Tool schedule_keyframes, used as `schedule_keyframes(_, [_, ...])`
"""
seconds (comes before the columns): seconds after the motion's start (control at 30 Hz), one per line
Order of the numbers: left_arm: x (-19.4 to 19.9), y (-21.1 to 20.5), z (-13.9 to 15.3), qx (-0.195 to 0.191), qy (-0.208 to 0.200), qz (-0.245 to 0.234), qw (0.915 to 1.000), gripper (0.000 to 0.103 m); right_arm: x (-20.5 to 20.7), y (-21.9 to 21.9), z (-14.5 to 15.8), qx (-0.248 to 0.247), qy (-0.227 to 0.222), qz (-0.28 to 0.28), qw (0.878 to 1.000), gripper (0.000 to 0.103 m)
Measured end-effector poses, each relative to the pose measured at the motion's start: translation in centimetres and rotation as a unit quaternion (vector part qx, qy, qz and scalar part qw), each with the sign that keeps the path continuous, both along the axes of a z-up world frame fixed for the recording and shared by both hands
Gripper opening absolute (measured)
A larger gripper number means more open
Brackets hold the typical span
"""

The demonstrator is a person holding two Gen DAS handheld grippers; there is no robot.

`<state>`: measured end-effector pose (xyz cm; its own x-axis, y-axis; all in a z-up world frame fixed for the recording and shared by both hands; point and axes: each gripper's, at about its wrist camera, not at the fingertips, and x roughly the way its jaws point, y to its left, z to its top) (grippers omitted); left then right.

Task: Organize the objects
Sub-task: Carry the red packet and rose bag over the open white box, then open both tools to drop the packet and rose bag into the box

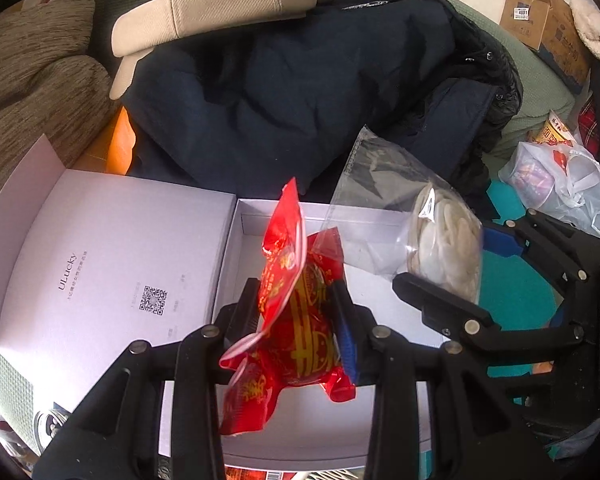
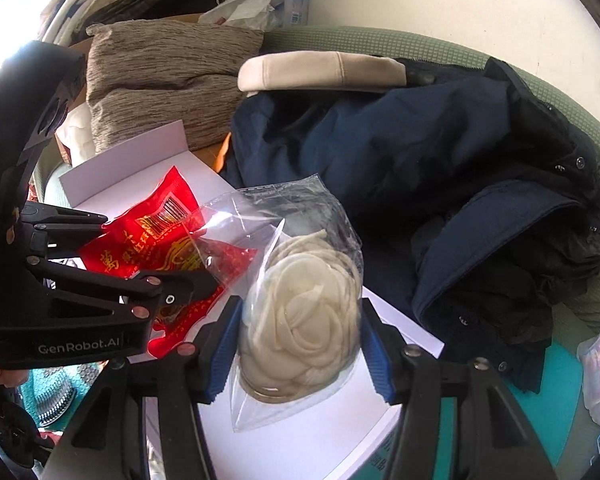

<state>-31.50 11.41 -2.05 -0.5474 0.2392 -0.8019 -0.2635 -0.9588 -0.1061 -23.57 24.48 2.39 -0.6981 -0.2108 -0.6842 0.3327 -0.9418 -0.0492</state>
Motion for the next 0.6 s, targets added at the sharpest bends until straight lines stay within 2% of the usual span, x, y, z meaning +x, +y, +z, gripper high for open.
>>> schedule_keyframes(0.27, [-2.8,0.8,-2.5,-0.001,-0.021,-0.017,0.9996,0.033,-1.8,0.6,-2.1,0.016,-0.011,-0.014,1.000,0.057])
schedule_keyframes(0.47, [-4.5,2.3,-4.6,-0.034,-0.038,-0.034,0.9981,0.033,-3.0,1.0,-4.1,0.025,-0.031,-0.025,0.999,0.057])
schedule_keyframes(0.6, [-5.2,2.7,-5.3,-0.031,-0.046,-0.035,0.9979,0.033,-3.5,1.1,-4.8,0.032,-0.042,-0.029,0.998,0.059])
